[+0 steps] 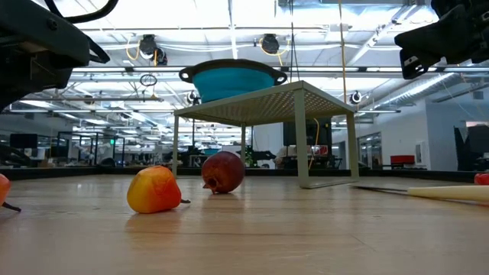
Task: Pick & Place Fruit
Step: Put the pear into the blue strainer bowl on the shelf
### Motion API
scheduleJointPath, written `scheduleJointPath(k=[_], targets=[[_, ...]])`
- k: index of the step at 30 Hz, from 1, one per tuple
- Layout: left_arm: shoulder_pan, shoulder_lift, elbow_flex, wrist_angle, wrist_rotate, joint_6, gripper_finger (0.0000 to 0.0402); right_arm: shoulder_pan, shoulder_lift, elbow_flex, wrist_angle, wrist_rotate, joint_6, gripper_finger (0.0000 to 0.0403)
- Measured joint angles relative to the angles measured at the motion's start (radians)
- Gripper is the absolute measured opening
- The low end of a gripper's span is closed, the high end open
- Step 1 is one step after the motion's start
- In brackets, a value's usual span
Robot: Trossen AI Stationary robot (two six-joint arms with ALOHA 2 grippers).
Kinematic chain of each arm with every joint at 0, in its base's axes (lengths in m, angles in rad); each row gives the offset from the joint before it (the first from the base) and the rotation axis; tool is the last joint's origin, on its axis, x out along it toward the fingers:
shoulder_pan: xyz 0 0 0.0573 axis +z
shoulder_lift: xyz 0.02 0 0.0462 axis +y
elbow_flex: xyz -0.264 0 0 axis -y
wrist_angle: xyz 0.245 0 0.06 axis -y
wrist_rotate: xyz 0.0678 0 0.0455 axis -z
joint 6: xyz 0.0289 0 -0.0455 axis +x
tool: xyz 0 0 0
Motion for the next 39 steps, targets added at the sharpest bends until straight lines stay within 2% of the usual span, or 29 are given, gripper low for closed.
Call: scheduleJointPath(k=[8, 17, 24, 39], targets=[[0.000, -0.001, 0.000, 0.000, -0.022, 0.000, 0.0129, 0.000, 0.000, 0.000, 0.000, 0.000, 0.000, 0.0000], [-0.001, -0.016, -0.002, -0.018, 0.000, 0.039, 0.0121, 0.000, 0.000, 0.000, 0.000, 0.000, 0.000, 0.0000], [-0.002, -0.108, -0.002, -0.048, -0.024, 0.051, 0.0120, 0.000, 0.000, 0.000, 0.000, 0.000, 0.000, 0.0000], [0.002, -0.364, -0.002, -0.149, -0.195, 0.051, 0.0120, 0.000, 0.000, 0.000, 0.011, 0.002, 0.000, 0.0000]])
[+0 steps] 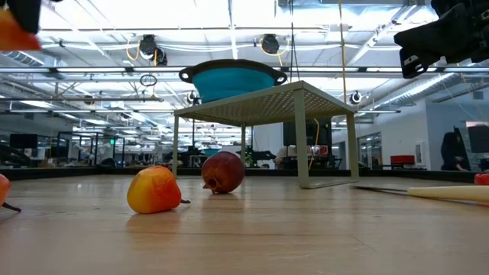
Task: Pick & Place Fruit
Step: Put the pear into the blue strainer bowl on the shelf
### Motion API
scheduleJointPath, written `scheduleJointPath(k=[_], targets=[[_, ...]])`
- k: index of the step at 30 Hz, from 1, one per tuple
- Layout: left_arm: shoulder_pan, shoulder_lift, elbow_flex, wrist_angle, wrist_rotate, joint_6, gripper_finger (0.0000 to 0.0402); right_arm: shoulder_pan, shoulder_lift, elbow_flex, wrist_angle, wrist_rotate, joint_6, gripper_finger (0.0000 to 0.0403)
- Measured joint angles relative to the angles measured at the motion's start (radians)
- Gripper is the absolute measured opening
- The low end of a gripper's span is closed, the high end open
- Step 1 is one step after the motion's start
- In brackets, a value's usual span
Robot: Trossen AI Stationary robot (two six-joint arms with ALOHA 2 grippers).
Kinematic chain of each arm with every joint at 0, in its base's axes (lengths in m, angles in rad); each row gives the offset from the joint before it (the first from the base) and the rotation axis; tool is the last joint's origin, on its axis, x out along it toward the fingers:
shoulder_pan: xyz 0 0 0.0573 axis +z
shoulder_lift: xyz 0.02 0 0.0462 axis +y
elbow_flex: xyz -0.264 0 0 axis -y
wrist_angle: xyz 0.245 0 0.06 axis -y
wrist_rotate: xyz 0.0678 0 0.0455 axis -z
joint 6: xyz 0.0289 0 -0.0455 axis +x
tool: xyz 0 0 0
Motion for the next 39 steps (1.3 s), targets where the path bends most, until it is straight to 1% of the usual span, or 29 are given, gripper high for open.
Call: scheduleJointPath(k=[6, 19, 21, 23, 33, 36, 39], targets=[[0.010, -0.053, 0.000, 0.004, -0.074, -0.011, 0.0120, 0.000, 0.000, 0.000, -0.002, 0.000, 0.000, 0.0000], [0.037, -0.061, 0.001, 0.010, -0.065, -0.009, 0.0120, 0.000, 0.000, 0.000, -0.002, 0.000, 0.000, 0.0000], [0.037, -0.061, 0.001, 0.010, -0.080, 0.009, 0.0120, 0.000, 0.000, 0.000, -0.002, 0.000, 0.000, 0.0000], [0.035, -0.061, 0.001, 0.011, -0.134, 0.074, 0.0120, 0.000, 0.000, 0.000, -0.002, 0.000, 0.000, 0.0000], [0.026, -0.061, 0.001, 0.094, -0.559, 0.503, 0.0120, 0.000, 0.000, 0.000, -0.003, 0.000, 0.000, 0.0000], [0.030, -0.061, 0.001, 0.131, -0.655, 0.648, 0.0120, 0.000, 0.000, 0.000, -0.003, 0.000, 0.000, 0.0000], [0.036, -0.061, 0.001, 0.179, -0.724, 0.792, 0.0120, 0.000, 0.000, 0.000, -0.003, 0.000, 0.000, 0.0000]])
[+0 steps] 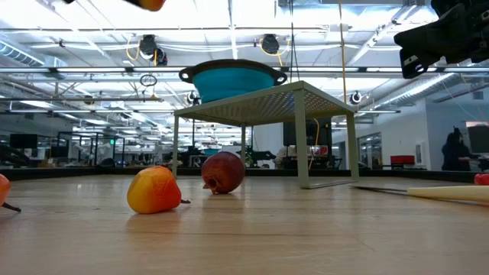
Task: Pick & Place Fruit
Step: Put the pear into the blue strainer bowl on the shelf
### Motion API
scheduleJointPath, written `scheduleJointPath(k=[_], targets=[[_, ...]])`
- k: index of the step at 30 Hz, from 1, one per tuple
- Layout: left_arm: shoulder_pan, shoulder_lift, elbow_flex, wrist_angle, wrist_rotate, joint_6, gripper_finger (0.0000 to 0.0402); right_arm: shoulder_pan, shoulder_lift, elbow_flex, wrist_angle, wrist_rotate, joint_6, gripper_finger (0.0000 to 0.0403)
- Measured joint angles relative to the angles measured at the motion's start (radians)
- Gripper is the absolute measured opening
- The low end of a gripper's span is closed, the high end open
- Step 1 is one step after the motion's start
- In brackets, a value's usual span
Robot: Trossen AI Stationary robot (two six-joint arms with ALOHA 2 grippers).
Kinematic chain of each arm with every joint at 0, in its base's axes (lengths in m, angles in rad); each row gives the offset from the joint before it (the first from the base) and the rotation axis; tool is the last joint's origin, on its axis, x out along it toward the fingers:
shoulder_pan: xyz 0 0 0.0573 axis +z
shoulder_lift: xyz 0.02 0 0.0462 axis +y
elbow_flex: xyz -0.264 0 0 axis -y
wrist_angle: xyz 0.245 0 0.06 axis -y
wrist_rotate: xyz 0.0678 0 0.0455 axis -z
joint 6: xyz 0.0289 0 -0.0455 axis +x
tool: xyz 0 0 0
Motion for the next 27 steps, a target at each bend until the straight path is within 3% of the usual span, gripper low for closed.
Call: scheduleJointPath(k=[10, 27], targets=[[0.047, 0.000, 0.000, 0.150, -0.053, 0.421, 0.0120, 0.000, 0.000, 0.000, 0.000, 0.000, 0.000, 0.0000], [0.073, 0.000, 0.000, 0.395, -0.029, 0.827, 0.0120, 0.000, 0.000, 0.000, 0.000, 0.000, 0.000, 0.0000]])
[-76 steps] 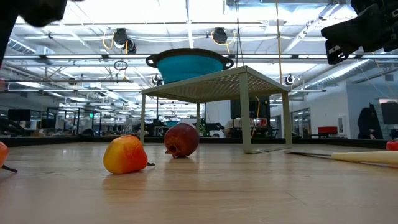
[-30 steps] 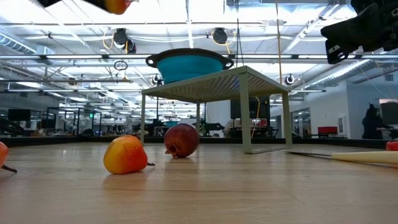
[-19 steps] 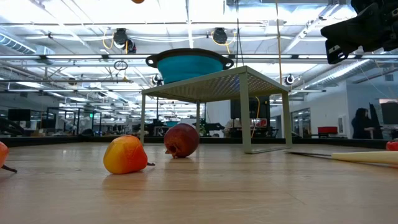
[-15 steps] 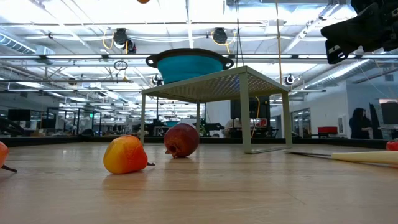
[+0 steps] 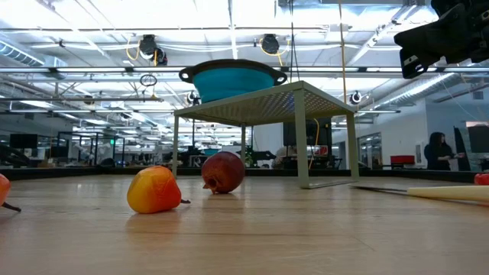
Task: Pick & Place Fruit
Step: Put the pear into the blue strainer bowl on the shelf
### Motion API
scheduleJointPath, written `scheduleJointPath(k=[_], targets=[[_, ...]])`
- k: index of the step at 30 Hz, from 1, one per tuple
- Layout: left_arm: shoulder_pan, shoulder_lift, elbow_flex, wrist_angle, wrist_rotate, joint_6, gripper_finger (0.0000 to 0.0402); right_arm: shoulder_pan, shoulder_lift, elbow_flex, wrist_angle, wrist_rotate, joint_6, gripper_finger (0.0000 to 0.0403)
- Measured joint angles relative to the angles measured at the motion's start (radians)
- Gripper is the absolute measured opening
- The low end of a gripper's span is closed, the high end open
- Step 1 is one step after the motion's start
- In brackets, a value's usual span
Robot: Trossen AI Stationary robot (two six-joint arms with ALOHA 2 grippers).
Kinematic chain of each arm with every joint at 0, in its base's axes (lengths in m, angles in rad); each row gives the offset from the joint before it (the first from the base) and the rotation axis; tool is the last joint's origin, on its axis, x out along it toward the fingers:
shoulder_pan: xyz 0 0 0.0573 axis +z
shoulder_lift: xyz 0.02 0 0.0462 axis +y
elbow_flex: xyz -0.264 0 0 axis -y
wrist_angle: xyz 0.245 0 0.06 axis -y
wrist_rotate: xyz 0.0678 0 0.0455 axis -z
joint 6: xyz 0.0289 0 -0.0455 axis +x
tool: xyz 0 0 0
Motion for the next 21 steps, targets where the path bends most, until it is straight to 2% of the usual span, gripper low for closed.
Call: scheduleJointPath(k=[6, 12, 17, 21], targets=[[0.000, 0.000, 0.000, 0.007, -0.008, 0.032, 0.0120, 0.000, 0.000, 0.000, 0.000, 0.000, 0.000, 0.0000], [0.000, 0.000, 0.000, 0.013, -0.022, 0.001, 0.0120, 0.000, 0.000, 0.000, 0.000, 0.000, 0.000, 0.0000], [-0.001, 0.000, 0.000, 0.022, -0.110, -0.136, 0.0120, 0.000, 0.000, 0.000, 0.000, 0.000, 0.000, 0.0000], [-0.020, 0.000, 0.000, 0.022, -0.179, -0.177, 0.0120, 0.000, 0.000, 0.000, 0.000, 0.000, 0.000, 0.0000]])
